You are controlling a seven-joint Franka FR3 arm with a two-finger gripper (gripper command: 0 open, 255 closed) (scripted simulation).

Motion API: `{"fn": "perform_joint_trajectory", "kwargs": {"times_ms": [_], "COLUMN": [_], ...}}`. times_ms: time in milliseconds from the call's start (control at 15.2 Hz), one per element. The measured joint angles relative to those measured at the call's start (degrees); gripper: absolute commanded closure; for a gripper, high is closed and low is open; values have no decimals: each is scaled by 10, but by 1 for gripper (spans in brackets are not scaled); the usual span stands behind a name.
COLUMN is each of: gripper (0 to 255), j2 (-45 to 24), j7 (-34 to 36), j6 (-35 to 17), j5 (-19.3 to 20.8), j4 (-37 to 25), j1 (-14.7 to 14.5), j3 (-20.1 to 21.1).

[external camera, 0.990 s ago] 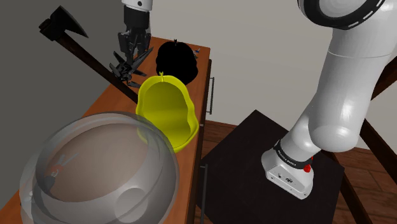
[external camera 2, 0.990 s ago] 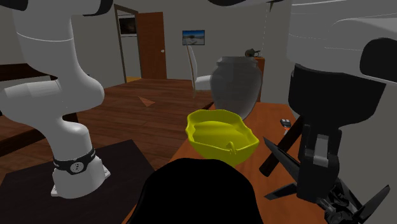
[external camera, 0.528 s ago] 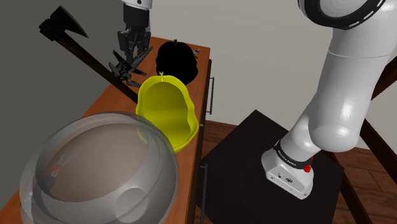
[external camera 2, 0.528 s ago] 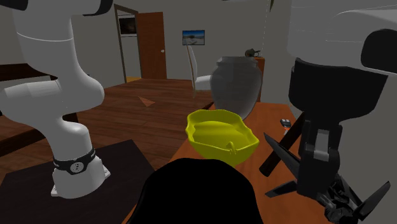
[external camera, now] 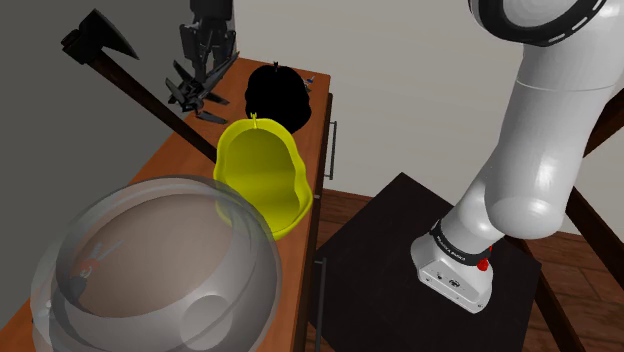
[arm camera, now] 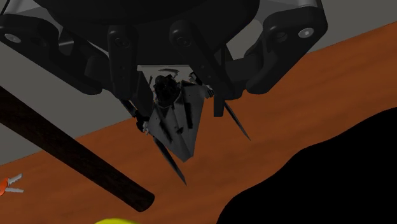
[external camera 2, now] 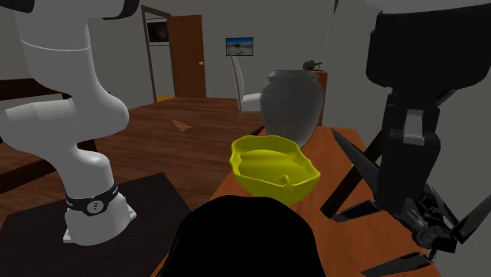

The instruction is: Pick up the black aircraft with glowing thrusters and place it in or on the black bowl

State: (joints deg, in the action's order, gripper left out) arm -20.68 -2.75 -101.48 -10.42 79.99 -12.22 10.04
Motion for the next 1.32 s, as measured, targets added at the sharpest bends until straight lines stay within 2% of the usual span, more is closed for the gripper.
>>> {"fn": "perform_joint_trajectory", "kwargs": {"times_ms": [726,1188,1320], "gripper": [255,255,255], "j2": [-14,-34,-52], "j7": [19,33,38], "j6": [89,153,179], "j5": [5,9,11], "j4": [-105,-191,-235], "j1": [-3,-6,-8], "j3": [1,2,2]}}
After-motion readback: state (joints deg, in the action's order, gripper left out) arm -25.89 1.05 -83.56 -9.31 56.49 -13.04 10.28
